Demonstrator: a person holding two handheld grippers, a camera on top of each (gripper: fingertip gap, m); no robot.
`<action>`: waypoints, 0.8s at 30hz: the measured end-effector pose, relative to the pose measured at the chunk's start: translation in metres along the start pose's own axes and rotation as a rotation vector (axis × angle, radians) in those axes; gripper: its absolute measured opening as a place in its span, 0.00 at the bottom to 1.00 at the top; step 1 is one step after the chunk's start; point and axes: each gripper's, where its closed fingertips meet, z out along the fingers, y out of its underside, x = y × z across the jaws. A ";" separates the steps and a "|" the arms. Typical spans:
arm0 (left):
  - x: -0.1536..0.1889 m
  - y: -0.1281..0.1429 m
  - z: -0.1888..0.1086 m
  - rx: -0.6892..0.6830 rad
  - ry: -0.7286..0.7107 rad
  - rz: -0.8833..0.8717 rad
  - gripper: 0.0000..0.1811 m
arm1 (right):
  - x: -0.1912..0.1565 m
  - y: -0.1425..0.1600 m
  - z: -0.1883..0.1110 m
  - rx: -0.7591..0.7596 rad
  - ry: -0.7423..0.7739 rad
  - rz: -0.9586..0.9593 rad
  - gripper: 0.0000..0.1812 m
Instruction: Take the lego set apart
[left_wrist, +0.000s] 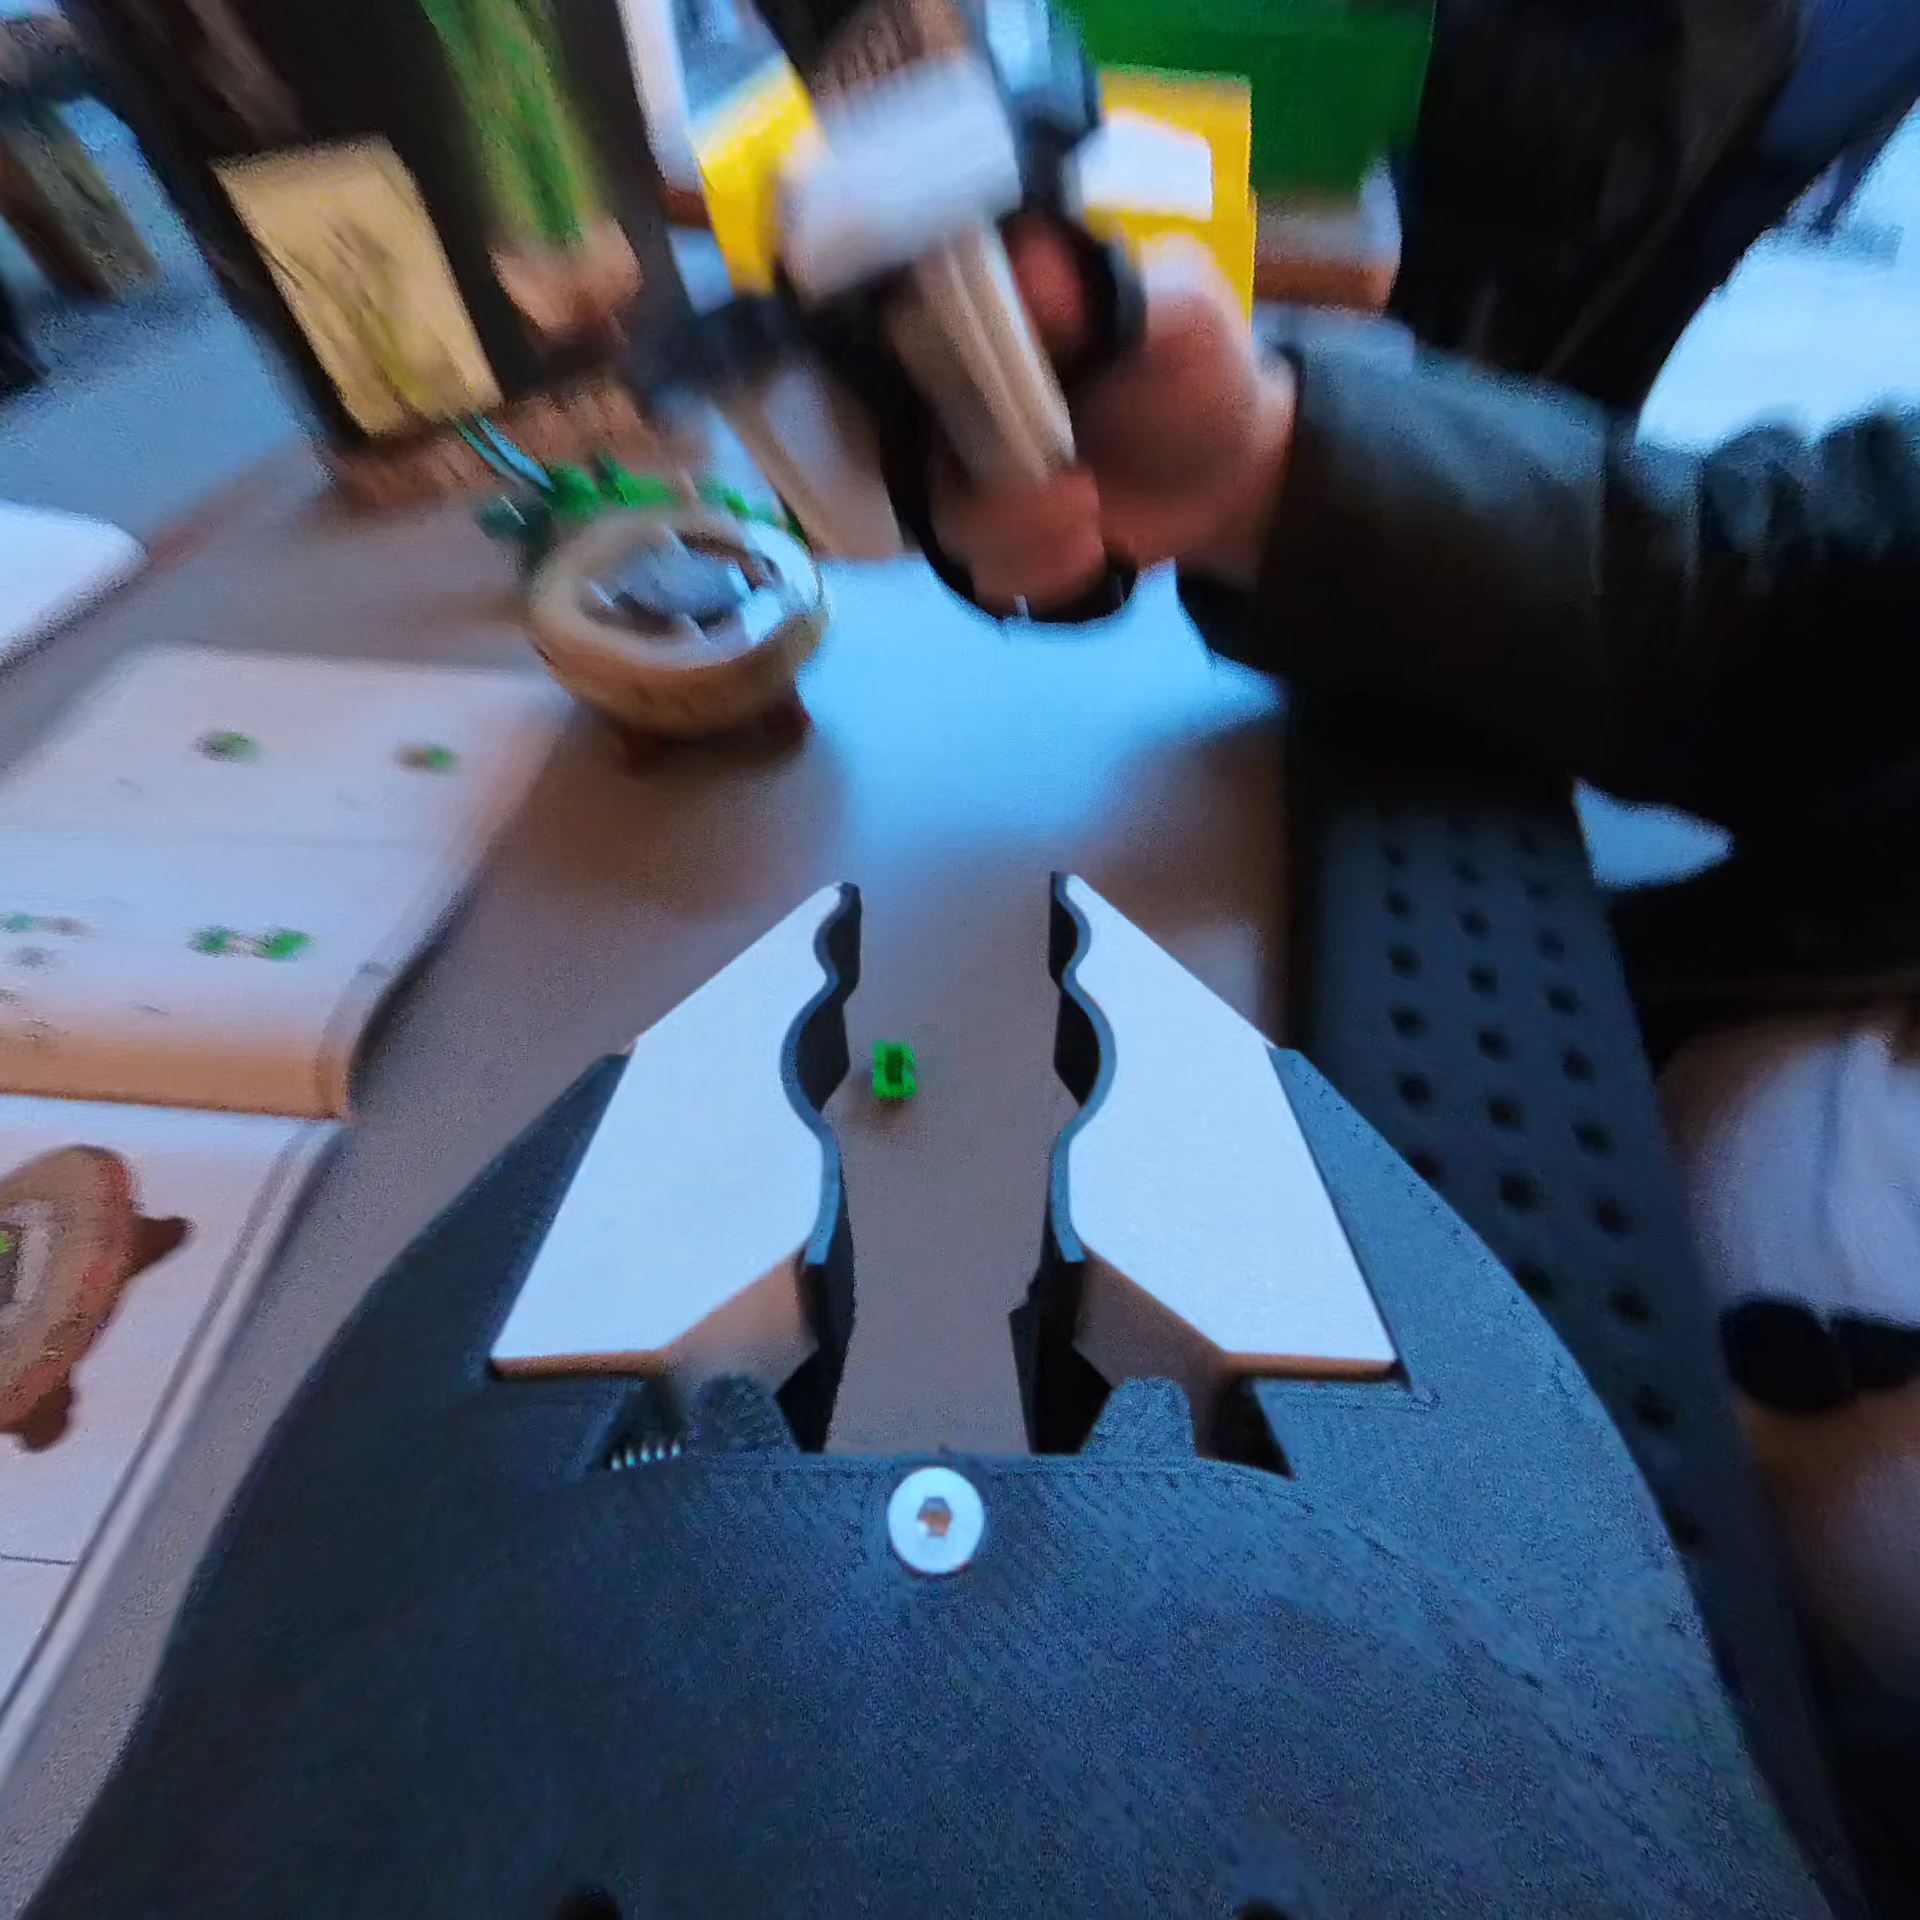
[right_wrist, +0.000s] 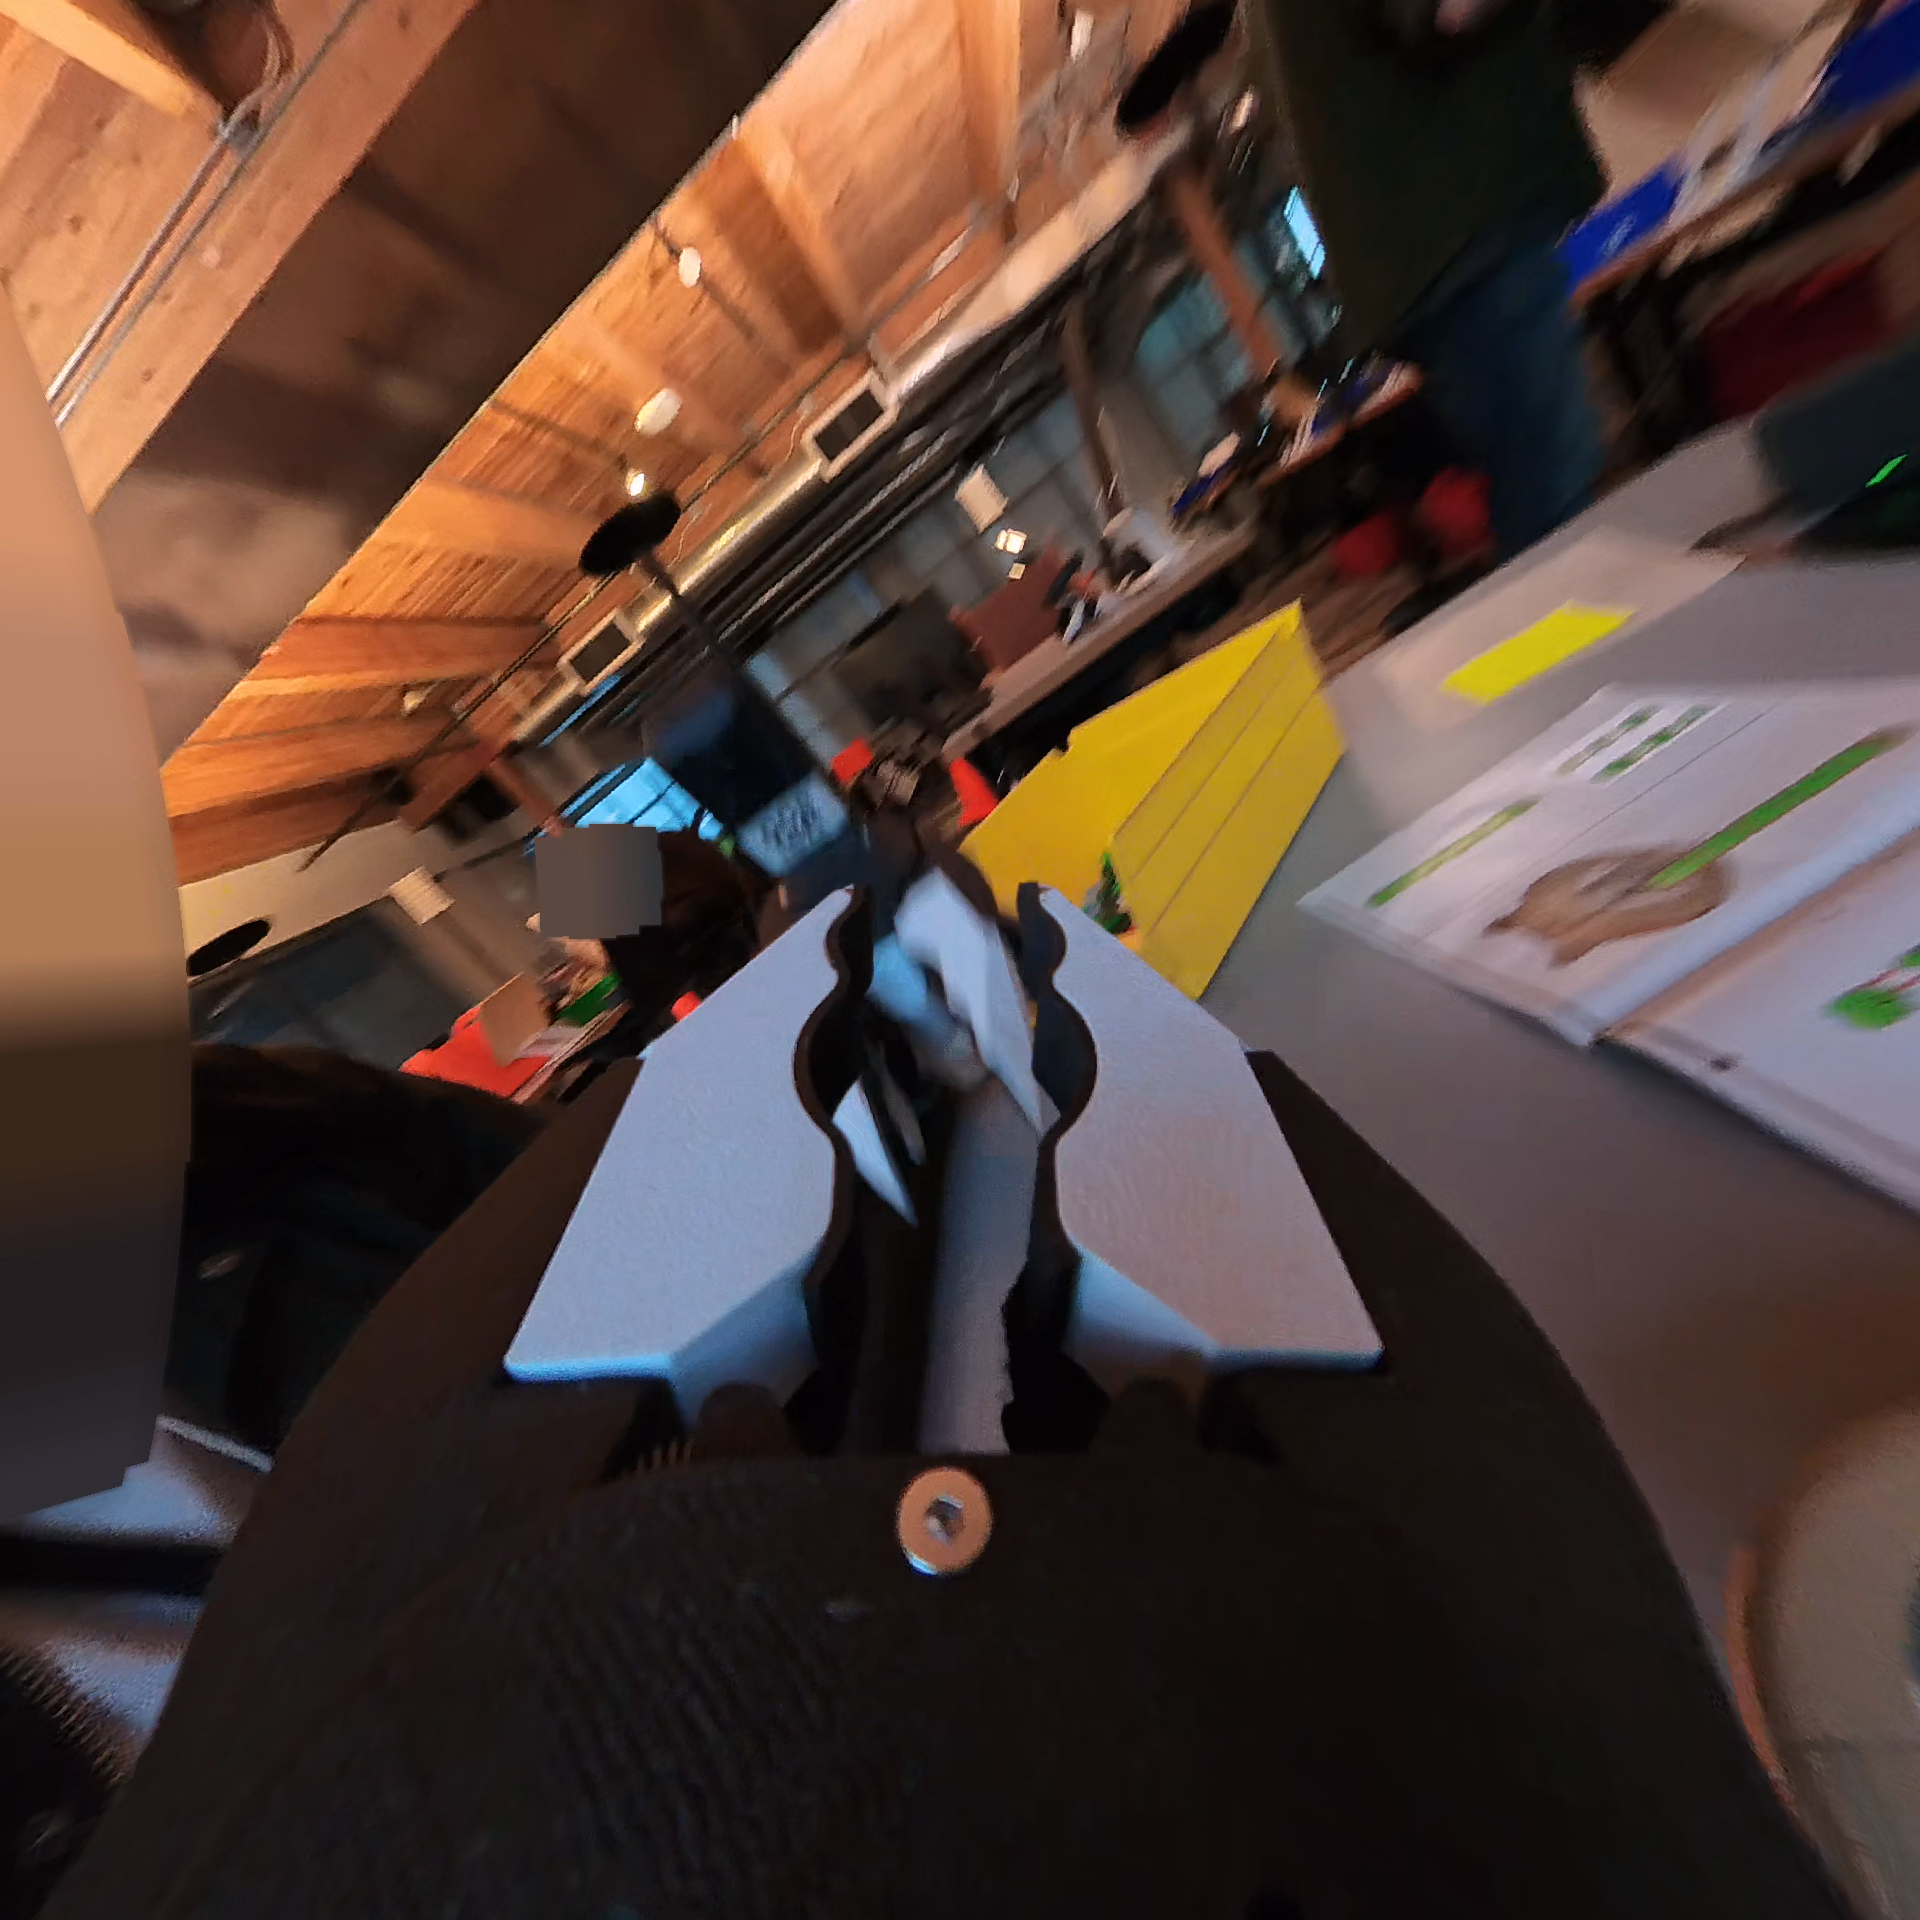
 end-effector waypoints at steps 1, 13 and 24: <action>0.002 0.018 0.010 -0.092 0.006 0.023 0.19 | 0.000 -0.004 -0.002 0.019 0.001 -0.004 0.15; -0.016 0.087 0.037 -0.424 -0.116 0.158 0.14 | -0.002 0.001 0.000 0.003 -0.024 0.038 0.15; -0.020 0.084 0.036 -0.437 -0.161 0.258 0.05 | 0.002 0.009 0.003 -0.046 0.000 0.043 0.15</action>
